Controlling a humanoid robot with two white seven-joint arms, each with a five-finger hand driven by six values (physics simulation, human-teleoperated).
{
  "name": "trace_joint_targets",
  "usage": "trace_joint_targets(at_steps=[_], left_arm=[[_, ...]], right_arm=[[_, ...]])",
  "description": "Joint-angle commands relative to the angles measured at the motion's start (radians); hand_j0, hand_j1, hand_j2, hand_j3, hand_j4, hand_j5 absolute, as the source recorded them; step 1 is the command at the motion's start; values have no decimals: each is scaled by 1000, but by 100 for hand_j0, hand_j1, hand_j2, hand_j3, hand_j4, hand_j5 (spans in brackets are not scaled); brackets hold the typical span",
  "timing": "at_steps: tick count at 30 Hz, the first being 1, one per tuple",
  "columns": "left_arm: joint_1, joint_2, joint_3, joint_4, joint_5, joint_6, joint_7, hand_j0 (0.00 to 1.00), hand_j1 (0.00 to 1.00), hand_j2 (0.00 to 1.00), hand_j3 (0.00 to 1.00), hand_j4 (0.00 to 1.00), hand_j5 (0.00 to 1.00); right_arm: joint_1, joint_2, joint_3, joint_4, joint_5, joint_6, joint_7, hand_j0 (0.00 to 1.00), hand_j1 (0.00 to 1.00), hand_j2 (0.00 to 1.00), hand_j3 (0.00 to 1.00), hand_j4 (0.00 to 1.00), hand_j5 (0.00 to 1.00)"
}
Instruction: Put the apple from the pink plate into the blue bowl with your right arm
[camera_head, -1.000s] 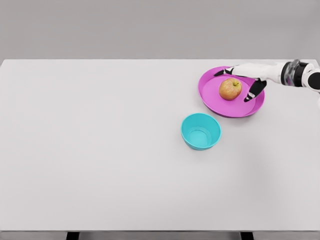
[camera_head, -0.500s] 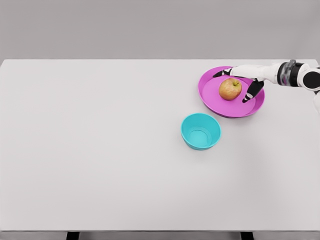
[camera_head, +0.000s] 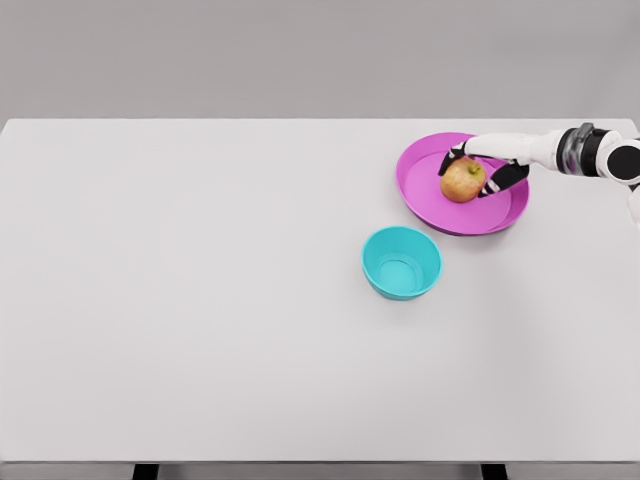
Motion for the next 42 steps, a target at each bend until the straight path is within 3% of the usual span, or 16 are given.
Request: trace_joint_targets(at_steps=[1, 17, 21, 28, 34, 39, 42], left_arm=[[0, 0, 0, 0, 0, -1, 0, 100, 100, 100, 100, 100, 100], [0, 0, 0, 0, 0, 1, 0, 100, 100, 100, 100, 100, 100], [0, 0, 0, 0, 0, 1, 0, 100, 100, 100, 100, 100, 100], [2, 0, 0, 0, 0, -1, 0, 100, 100, 100, 100, 100, 100], [0, 0, 0, 0, 0, -1, 0, 100, 100, 100, 100, 100, 100], [0, 0, 0, -1, 0, 1, 0, 100, 100, 100, 100, 100, 100], [0, 0, 0, 0, 0, -1, 0, 100, 100, 100, 100, 100, 100]], right_arm=[[0, 0, 1, 1, -1, 1, 0, 46, 46, 46, 46, 46, 46], [-23, -14, -14, -22, -5, 1, 0, 47, 47, 47, 47, 47, 47], [-21, -15, -73, -22, -5, 1, 0, 47, 47, 47, 47, 47, 47], [-21, -25, -92, -24, -8, 1, 0, 47, 47, 47, 47, 47, 47], [-11, -51, -94, -145, -11, 1, 0, 47, 47, 47, 47, 47, 47], [-6, -68, -94, -176, -11, 1, 0, 47, 47, 47, 47, 47, 47], [21, -103, -94, -258, -11, 1, 0, 48, 48, 48, 48, 48, 48]])
